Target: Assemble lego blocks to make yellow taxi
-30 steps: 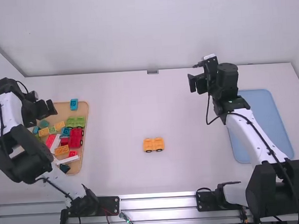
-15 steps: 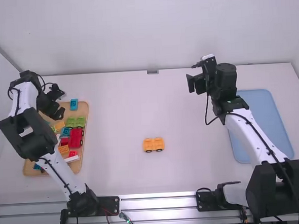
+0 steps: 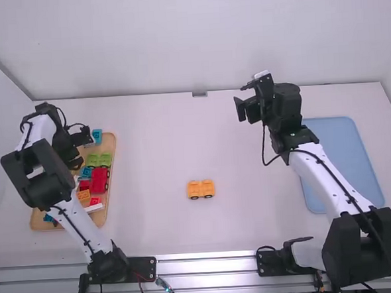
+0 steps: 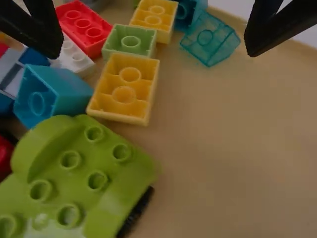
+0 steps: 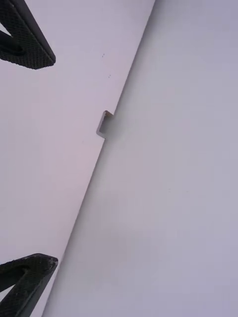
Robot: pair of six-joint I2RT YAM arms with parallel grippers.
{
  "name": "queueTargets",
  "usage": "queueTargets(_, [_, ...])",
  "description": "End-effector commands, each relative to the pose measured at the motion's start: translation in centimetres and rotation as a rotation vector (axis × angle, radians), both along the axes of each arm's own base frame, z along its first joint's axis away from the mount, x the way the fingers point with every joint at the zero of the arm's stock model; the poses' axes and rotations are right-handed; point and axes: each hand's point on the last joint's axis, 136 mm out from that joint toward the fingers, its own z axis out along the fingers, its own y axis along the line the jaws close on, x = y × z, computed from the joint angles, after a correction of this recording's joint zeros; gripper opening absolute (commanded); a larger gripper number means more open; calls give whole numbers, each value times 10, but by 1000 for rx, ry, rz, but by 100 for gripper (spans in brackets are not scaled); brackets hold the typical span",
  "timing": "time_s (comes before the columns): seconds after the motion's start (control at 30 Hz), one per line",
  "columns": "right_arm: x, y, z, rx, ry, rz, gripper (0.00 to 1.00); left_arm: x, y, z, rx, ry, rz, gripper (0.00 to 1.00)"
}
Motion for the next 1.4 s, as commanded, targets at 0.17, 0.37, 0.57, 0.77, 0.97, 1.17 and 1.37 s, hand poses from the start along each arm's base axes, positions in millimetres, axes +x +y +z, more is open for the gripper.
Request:
queueTargets(0.17, [1, 1, 29, 17, -65, 1, 99, -8, 1, -6, -81, -12, -35, 94])
queueTargets(0.37, [1, 1, 30, 18, -66, 1, 99, -6, 1, -6, -122, -49, -27, 93])
queueTargets(0.57, [1, 2, 29, 18, -65, 2, 99, -3, 1, -24, -135, -34, -59, 90])
queueTargets(0.77, [1, 2, 29, 20, -64, 3, 99, 0, 5, -38, -134, -34, -39, 88])
queueTargets(0.97, [1, 2, 30, 41, -59, -6, 99, 1, 2, -44, -151, -29, -41, 88])
queueTargets(1.17, [1, 2, 29, 41, -55, -6, 99, -4, 7, -54, -133, 1, -35, 79])
queueTargets(1.37, [1, 2, 29, 41, -57, -6, 99, -2, 3, -54, -146, -7, -39, 69])
